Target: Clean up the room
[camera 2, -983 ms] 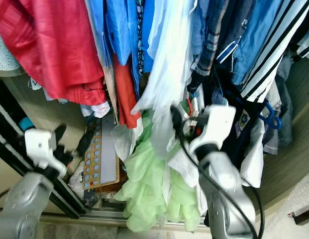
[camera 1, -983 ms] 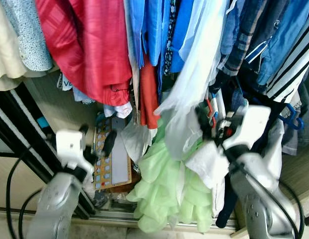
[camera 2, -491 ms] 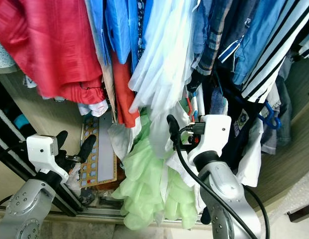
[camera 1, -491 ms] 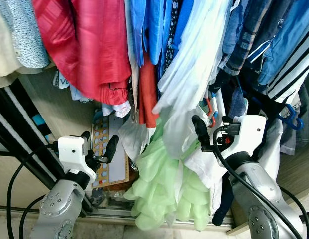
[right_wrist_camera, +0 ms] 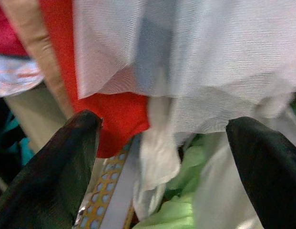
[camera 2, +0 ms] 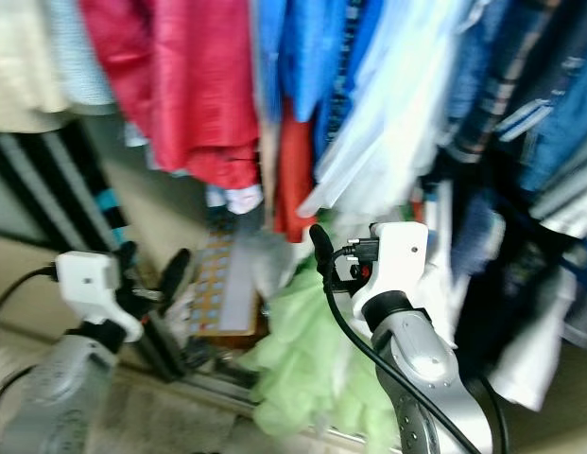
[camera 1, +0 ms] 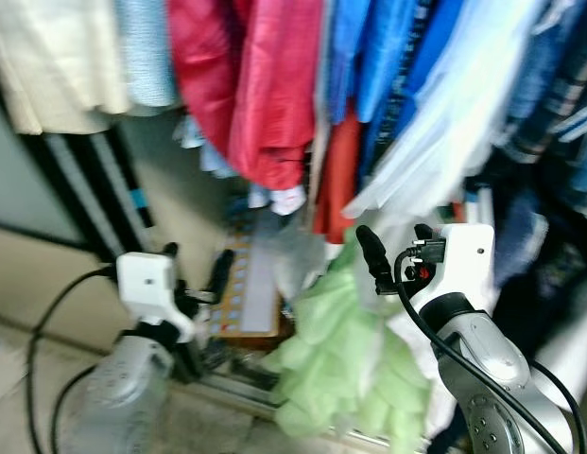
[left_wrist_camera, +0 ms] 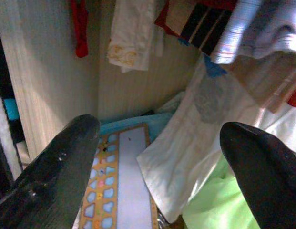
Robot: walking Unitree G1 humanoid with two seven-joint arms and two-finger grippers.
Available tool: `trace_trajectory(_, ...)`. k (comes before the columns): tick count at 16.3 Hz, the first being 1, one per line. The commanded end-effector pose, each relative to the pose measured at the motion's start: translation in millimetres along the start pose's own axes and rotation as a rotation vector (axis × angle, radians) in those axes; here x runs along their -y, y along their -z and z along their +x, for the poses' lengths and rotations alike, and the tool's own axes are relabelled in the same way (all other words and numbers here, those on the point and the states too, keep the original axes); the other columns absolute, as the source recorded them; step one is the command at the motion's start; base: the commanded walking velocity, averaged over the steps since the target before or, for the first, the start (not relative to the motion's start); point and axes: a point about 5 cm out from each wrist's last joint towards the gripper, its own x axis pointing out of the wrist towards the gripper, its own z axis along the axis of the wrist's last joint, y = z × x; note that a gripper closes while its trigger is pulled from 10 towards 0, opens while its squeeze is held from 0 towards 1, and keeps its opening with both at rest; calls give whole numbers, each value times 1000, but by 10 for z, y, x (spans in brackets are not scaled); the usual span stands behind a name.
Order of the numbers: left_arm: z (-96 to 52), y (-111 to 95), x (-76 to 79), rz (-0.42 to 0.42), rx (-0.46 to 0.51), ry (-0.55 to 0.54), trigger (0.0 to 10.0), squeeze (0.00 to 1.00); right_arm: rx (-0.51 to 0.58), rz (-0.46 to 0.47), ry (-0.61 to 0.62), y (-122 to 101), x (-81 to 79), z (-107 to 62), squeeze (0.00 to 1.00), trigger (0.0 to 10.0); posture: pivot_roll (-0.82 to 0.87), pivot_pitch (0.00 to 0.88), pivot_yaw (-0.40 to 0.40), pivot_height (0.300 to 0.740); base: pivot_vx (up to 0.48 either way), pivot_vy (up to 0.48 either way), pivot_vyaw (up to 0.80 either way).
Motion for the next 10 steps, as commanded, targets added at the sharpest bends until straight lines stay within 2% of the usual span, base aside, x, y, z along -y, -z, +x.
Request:
trace_trajectory(1,-5,-14,5,18,8,-1,10000,0,12,-7,-6,-19,-17,-6,0,10000,-119,33,-15,740,0,0,800)
trace_trajectory(2,-1,-15,52,0,12,5,10000,0,4,-11,-2,7,-9,-15,0,10000,-122,36,-13,740,0,0,800)
trace_trajectory(4,17,-35,44,26,26,13,10000,0,-3,-15,6,35,3,-25,0,10000,-118,40,-8,740,0,0,800)
trace_trajectory(5,33,-30,-17,51,23,-31,10000,0,-4,-14,8,43,-2,-24,0,10000,-116,41,-4,740,0,0,800)
trace_trajectory(6,47,-37,-74,36,21,-73,10000,0,-7,-14,11,53,-4,-27,0,10000,-118,50,-8,740,0,0,800)
trace_trajectory(10,-16,34,-11,37,10,-65,10000,0,-22,-30,18,84,23,-43,0,10000,-124,56,-23,740,0,0,800)
